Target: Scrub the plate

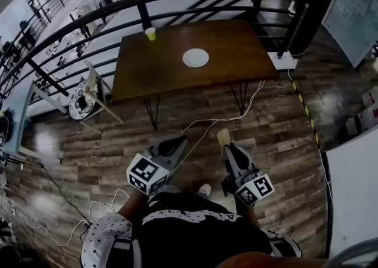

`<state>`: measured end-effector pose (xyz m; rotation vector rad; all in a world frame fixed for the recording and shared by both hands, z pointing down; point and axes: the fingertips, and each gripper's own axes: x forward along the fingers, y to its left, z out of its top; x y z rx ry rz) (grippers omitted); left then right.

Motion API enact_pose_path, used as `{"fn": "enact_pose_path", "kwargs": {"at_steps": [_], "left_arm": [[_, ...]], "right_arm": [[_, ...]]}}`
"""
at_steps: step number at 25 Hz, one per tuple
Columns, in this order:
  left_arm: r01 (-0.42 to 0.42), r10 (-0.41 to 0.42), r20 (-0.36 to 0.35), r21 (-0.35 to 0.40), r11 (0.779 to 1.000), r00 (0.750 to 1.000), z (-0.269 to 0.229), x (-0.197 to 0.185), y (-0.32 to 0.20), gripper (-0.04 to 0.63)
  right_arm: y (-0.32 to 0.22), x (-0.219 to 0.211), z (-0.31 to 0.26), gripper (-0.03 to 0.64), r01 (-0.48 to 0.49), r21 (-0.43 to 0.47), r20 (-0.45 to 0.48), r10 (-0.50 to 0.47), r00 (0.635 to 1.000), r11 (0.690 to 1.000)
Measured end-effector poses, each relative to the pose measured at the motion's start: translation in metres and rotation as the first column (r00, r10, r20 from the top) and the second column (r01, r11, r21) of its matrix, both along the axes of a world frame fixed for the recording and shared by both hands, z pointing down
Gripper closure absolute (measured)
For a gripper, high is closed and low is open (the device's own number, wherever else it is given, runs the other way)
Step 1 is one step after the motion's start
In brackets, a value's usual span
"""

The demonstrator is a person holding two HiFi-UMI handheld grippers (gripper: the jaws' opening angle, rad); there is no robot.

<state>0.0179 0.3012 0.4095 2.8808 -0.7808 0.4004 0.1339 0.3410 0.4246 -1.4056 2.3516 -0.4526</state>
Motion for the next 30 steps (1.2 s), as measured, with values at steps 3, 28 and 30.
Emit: {"fn": "enact_pose_path", "kwargs": {"at_steps": [3, 28, 30], "left_arm": [[-0.011, 0.011, -0.005, -0.002, 1.0, 1.0, 0.0, 0.004, 0.001, 0.581], [-0.04, 0.04, -0.016, 0.003, 0.999, 0.999, 0.012, -0.01, -0.039, 0.581], [-0.022, 0.018, -0.06, -0.057, 0.998, 0.998, 0.014, -0.018, -0.046, 0.581]], "right_arm": [[0.004, 0.009, 0.005, 0.568, -0.022, -0.01, 0.001, 0.022, 1.0, 1.0], [-0.047, -0.023, 0.002, 0.568, 0.021, -0.023, -0.015, -0.021, 1.0, 1.0], [-0.054, -0.034, -0.003, 0.568, 0.039, -0.017, -0.014, -0.039, 0.999, 0.999]]}}
